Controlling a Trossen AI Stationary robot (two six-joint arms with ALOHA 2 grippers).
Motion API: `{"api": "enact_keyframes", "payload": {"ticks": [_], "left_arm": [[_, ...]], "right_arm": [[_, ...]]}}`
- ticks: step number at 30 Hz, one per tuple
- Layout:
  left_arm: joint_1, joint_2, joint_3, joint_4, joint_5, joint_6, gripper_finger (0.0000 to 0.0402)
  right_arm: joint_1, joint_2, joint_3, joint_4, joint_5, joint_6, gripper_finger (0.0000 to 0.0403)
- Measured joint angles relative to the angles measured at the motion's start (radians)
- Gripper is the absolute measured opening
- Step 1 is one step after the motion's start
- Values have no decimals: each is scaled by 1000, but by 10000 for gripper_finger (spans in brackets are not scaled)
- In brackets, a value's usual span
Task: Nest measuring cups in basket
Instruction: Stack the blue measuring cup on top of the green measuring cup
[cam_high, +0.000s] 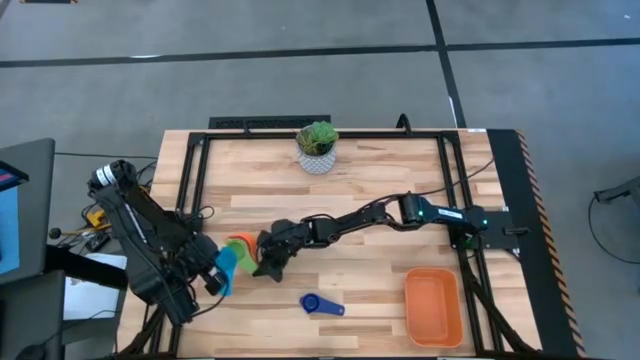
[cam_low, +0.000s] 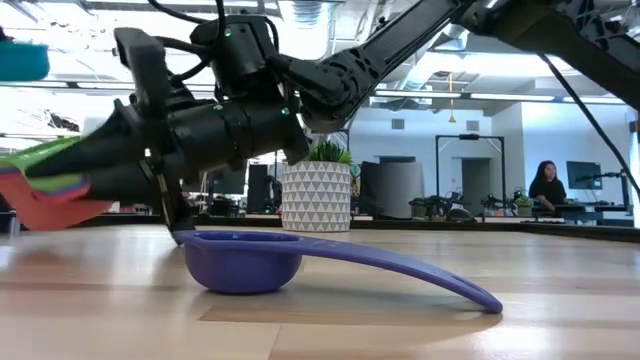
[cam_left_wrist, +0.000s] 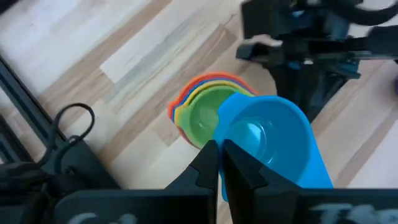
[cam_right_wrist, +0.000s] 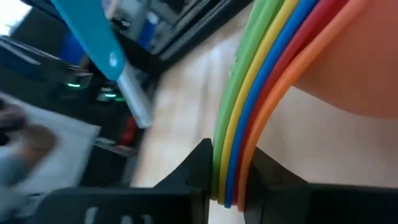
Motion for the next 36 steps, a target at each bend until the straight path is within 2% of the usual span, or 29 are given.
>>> {"api": "enact_keyframes", "payload": {"ticks": [4, 8, 17, 30, 36], "left_arm": [[0, -1, 60, -7, -32, 42, 0], [-1, -3, 104, -6, -88, 78, 0], [-2, -3, 111, -7, -116, 96, 0], [-1, -3, 111, -7, -116, 91, 0], [-1, -3, 111, -7, -116, 84, 0]], "right_arm": [[-1, 2, -1, 53, -154, 137, 83], [14, 5, -2, 88, -235, 189, 83], [16, 0, 0, 24, -201, 155, 92], [9, -4, 3, -88, -165, 110, 210], [8, -6, 4, -154, -190, 84, 225]]}}
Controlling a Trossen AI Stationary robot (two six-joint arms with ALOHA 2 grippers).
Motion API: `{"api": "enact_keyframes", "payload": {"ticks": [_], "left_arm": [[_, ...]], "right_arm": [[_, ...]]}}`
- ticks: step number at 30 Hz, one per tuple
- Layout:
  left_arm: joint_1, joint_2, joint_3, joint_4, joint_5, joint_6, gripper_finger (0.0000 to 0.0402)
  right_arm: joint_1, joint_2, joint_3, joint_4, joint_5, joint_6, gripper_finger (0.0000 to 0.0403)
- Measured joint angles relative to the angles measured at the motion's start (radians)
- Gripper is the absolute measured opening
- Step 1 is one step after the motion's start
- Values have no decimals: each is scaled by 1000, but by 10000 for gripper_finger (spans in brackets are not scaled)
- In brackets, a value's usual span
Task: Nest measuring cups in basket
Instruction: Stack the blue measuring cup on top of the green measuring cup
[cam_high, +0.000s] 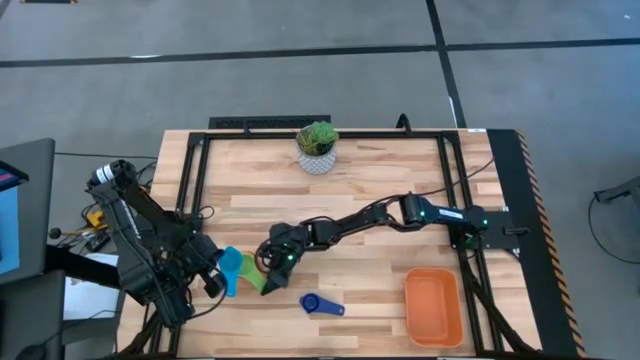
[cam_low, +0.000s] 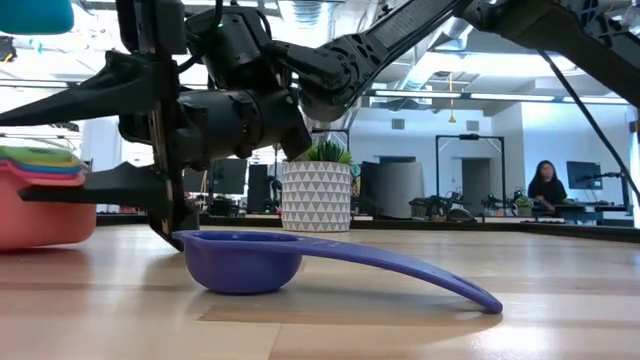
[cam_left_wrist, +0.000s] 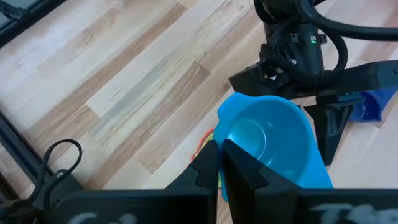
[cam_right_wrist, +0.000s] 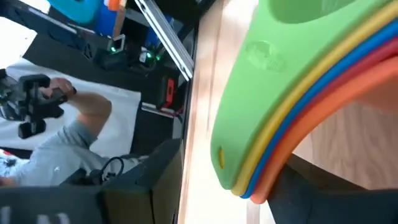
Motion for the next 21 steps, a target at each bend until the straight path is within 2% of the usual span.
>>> {"api": "enact_keyframes", "payload": {"ticks": [6, 9, 13, 18, 21], "left_arm": [[0, 0, 0, 0, 0, 0, 0], [0, 0, 0, 0, 0, 0, 0], [1, 0, -1, 0, -20, -1, 0], [1, 16, -3, 0, -42, -28, 0], [3, 29, -3, 0, -43, -37, 0]], "right_arm": [[4, -48, -1, -244, 24, -171, 218], [9, -102, -9, -444, 130, -295, 217], [14, -166, -9, -590, 316, -415, 220], [5, -214, -9, -642, 440, -479, 220], [10, -236, -8, -641, 452, -485, 220]]}}
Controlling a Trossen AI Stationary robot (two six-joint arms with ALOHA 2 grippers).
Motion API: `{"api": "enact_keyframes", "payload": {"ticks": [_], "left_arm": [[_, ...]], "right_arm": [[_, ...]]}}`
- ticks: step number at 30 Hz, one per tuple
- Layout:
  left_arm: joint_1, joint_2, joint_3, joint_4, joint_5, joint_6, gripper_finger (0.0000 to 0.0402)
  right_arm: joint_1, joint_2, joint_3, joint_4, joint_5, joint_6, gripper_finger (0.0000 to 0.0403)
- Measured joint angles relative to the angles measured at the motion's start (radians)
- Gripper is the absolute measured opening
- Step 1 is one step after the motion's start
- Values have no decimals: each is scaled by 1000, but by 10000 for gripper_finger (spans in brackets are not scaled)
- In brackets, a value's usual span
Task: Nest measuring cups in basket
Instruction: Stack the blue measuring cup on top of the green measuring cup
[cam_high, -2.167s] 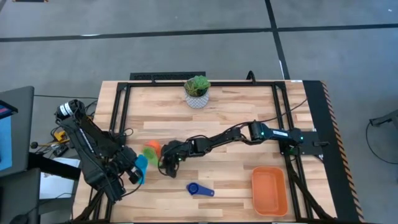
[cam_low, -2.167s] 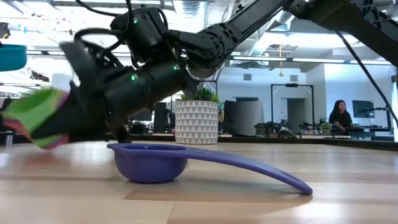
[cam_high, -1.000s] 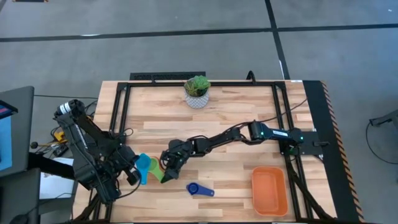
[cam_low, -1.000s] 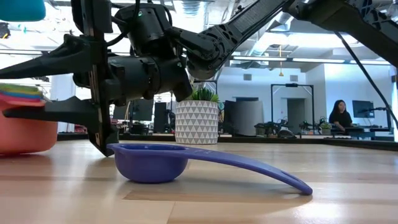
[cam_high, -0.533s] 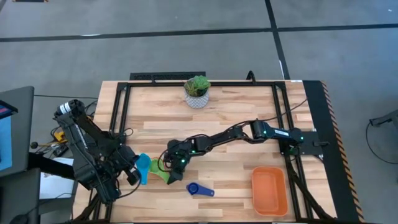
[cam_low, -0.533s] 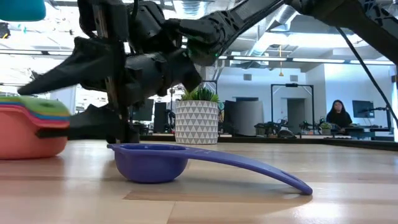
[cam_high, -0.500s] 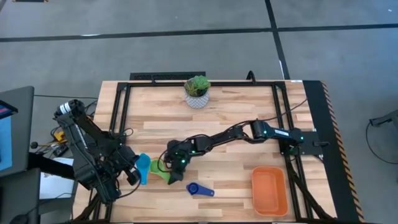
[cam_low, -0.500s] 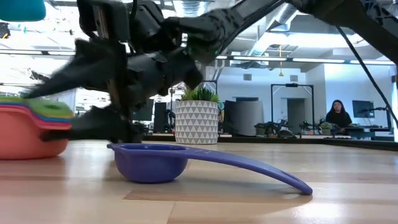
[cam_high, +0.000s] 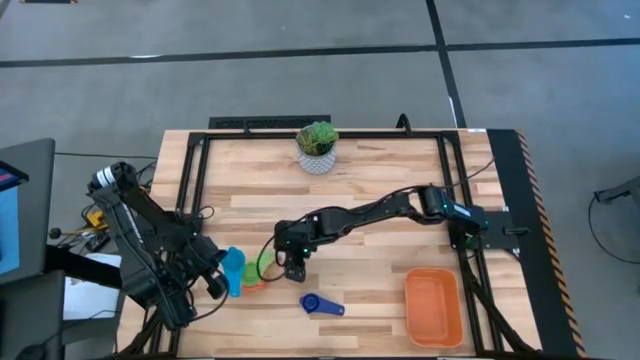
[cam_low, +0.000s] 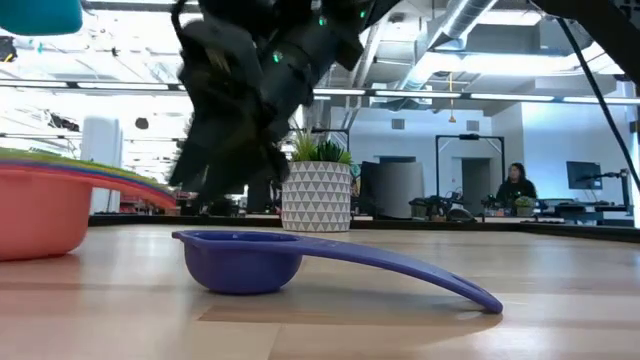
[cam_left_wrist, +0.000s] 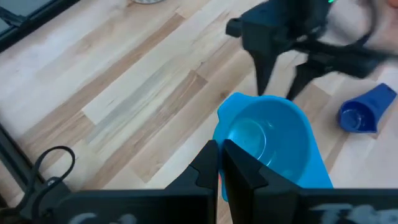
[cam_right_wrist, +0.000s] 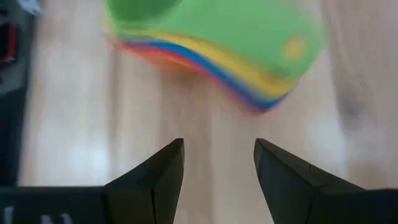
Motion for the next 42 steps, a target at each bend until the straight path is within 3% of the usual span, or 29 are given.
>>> {"api": "enact_keyframes", "payload": {"ticks": [10, 17, 23, 26, 30, 42], "left_arm": [[0, 79, 0, 17, 39, -55, 0], [0, 149, 0, 13, 116, -75, 0], [-2, 187, 0, 12, 61, -261, 0], [-4, 208, 0, 29, 48, -341, 0], [-5, 236, 0, 83, 110, -318, 0], [17, 303, 0, 129, 143, -370, 4]], "right_arm": [[-2, -18, 2, -55, 131, -20, 215], [60, 28, 0, 20, 131, -30, 191], [93, 20, 4, 51, 200, -37, 166], [90, 20, 4, 38, 204, -36, 155], [91, 19, 4, -26, 205, -36, 141], [92, 19, 4, -37, 202, -36, 124]]}}
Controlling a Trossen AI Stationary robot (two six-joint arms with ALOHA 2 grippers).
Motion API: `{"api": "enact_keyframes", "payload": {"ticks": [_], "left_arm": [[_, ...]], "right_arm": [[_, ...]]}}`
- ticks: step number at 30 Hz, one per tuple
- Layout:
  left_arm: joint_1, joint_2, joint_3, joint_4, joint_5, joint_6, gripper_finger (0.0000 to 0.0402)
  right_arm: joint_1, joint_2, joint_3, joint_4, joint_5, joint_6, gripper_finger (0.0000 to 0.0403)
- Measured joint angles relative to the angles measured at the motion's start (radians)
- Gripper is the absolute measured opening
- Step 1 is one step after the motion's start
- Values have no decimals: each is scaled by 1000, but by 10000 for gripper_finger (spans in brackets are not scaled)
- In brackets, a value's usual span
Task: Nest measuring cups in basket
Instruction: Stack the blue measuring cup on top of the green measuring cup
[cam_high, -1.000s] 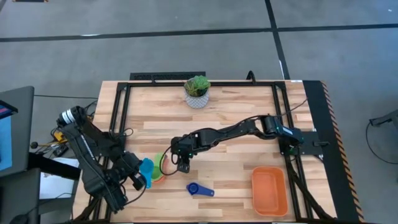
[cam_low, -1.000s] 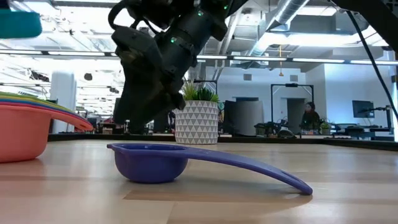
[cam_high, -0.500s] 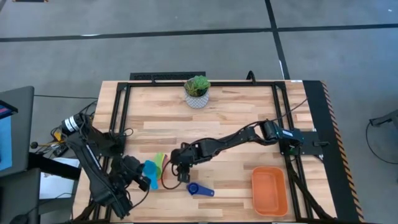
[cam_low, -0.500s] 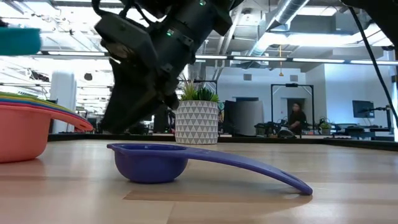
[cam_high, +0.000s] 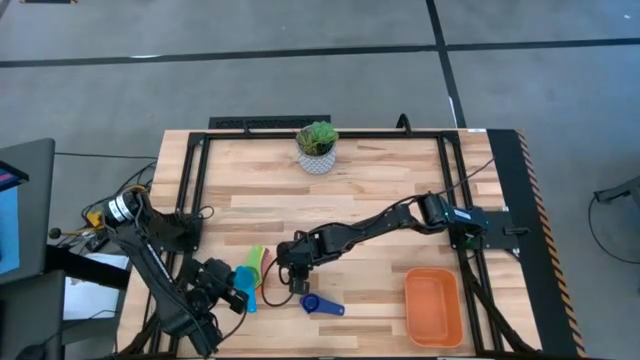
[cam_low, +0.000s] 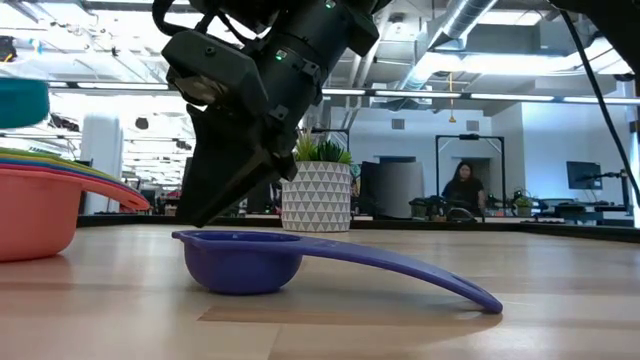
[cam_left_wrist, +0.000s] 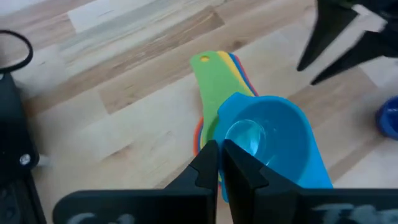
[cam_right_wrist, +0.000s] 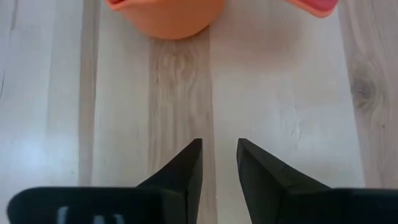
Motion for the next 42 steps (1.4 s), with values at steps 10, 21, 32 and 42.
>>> {"api": "enact_keyframes", "payload": {"ticks": [10, 21, 32, 42], "left_arm": [[43, 21, 0, -16, 29, 0, 85], [-33, 17, 24, 186, 171, 557, 106], [-15, 20, -101, 596, 207, 902, 8], [140, 20, -138, 738, 289, 1144, 3]], "right_arm": [[0, -3, 0, -7, -1, 1, 139], [14, -70, -1, -93, 4, -32, 139], [-3, -249, 0, -260, 100, -78, 122], [-34, -445, 0, -457, 333, -70, 122]]}}
